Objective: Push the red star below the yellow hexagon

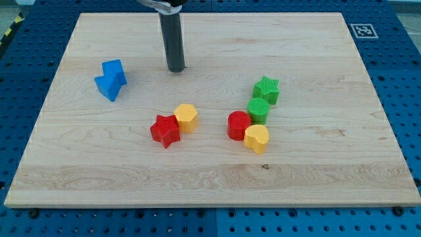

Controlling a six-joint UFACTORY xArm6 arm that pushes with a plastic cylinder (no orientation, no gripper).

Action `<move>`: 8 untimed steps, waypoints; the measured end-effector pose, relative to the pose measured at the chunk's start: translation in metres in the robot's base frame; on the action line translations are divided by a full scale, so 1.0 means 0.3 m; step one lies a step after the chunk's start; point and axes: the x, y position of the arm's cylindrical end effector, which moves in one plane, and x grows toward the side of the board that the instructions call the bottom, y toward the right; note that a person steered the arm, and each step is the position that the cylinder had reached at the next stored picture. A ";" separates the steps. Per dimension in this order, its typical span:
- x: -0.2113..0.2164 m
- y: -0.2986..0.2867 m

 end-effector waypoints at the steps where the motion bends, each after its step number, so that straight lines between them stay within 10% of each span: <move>1: 0.032 0.000; 8: 0.563 -0.046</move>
